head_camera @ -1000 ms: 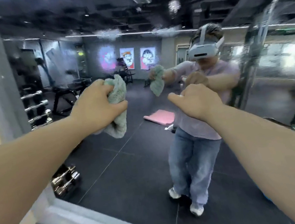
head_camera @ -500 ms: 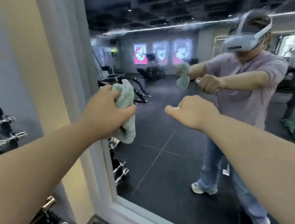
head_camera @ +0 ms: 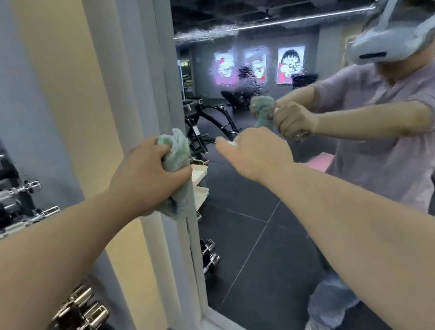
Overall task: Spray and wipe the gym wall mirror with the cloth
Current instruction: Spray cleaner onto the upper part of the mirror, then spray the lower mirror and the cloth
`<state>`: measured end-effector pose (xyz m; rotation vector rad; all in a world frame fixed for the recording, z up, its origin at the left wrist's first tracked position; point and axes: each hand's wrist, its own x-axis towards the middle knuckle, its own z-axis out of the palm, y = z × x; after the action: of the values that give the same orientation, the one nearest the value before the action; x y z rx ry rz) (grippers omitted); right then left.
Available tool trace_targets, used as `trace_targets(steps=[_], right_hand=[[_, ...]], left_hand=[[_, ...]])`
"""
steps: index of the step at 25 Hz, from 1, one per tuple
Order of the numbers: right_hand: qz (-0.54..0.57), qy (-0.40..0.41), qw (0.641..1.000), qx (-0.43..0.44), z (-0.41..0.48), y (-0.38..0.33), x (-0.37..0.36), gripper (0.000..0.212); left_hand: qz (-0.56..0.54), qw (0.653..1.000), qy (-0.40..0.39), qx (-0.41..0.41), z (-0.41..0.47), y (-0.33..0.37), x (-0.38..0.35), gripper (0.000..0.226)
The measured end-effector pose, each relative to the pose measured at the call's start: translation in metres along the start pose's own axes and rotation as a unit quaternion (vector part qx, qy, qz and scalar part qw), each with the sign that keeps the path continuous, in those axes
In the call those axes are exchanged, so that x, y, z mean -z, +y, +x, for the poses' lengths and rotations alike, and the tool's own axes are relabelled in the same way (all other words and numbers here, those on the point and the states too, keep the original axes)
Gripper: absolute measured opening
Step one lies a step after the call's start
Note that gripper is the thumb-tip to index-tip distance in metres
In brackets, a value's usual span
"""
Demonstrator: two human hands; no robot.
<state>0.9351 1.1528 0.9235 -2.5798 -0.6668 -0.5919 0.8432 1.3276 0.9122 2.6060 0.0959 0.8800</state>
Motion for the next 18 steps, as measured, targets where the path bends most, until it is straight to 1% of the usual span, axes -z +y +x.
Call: trace_targets(steps=[2, 5, 7, 9, 11, 14, 16, 18], right_hand=[[0.033, 0.021, 0.999, -0.021, 0.023, -0.007, -0.013, 0.058], [0.043, 0.027, 0.997, -0.058, 0.046, -0.011, -0.027, 0.054], [0.055, 0.046, 0.993, -0.096, 0.044, -0.003, -0.029, 0.053], [0.068, 0.083, 0.983, -0.148, 0.032, 0.011, -0.028, 0.058], [0.061, 0.119, 0.968, -0.213, 0.009, 0.031, -0.021, 0.062], [0.074, 0.160, 0.930, -0.322, -0.037, 0.061, 0.000, 0.054], [0.097, 0.173, 0.908, -0.370, -0.068, 0.079, 0.015, 0.055], [0.086, 0.186, 0.891, -0.405, -0.101, 0.097, 0.033, 0.058]], left_hand=[[0.004, 1.000, 0.001, -0.007, 0.015, -0.013, -0.002, 0.035], [-0.007, 1.000, -0.007, -0.018, 0.031, -0.035, -0.006, 0.037], [-0.017, 0.999, -0.021, -0.039, 0.037, -0.045, -0.013, 0.037], [-0.031, 0.997, -0.041, -0.055, 0.043, -0.051, -0.021, 0.033], [-0.042, 0.994, -0.066, -0.071, 0.046, -0.048, -0.033, 0.027], [-0.091, 0.984, -0.099, -0.119, 0.039, -0.028, -0.051, 0.026], [-0.111, 0.974, -0.119, -0.160, 0.033, -0.008, -0.062, 0.031], [-0.127, 0.964, -0.134, -0.192, 0.027, 0.019, -0.073, 0.032]])
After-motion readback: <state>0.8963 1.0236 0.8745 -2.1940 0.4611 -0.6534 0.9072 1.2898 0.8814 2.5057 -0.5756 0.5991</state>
